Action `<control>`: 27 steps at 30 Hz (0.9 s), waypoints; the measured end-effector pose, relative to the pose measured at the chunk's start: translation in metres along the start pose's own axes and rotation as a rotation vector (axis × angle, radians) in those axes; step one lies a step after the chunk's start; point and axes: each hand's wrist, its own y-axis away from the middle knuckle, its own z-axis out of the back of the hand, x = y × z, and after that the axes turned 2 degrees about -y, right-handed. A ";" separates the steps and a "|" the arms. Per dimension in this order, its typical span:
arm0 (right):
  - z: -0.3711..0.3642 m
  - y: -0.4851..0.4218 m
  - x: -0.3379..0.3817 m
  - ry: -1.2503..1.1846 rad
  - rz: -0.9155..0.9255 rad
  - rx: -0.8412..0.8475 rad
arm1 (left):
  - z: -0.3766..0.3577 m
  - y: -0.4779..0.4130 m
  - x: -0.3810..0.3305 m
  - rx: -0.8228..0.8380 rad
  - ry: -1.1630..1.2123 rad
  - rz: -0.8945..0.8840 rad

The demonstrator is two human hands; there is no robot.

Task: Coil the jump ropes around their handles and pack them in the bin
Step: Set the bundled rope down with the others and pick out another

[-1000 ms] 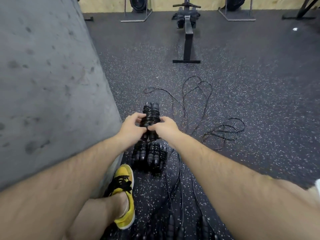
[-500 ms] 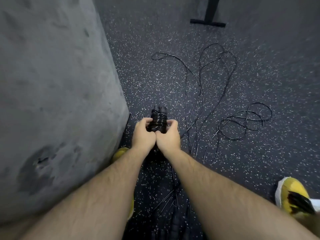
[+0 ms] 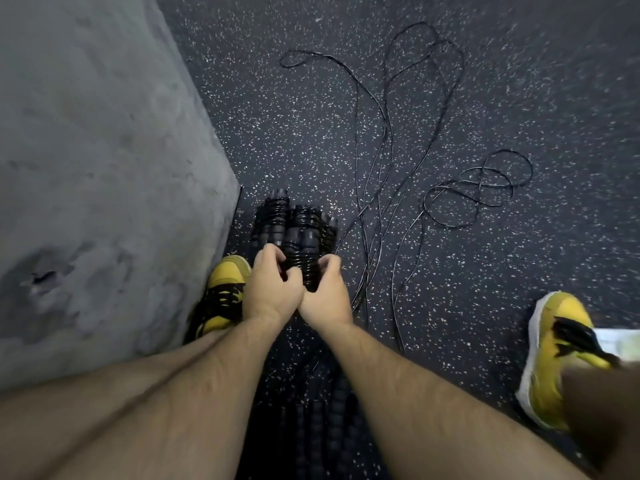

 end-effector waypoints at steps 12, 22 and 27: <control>-0.032 -0.007 -0.050 0.056 -0.253 0.274 | -0.029 0.010 0.050 0.206 -0.220 0.298; -0.020 0.001 -0.074 0.323 -0.125 0.216 | -0.042 0.025 0.051 0.259 -0.368 -0.164; 0.017 0.010 -0.091 0.270 -0.077 0.095 | -0.066 0.043 0.027 0.424 -0.318 -0.264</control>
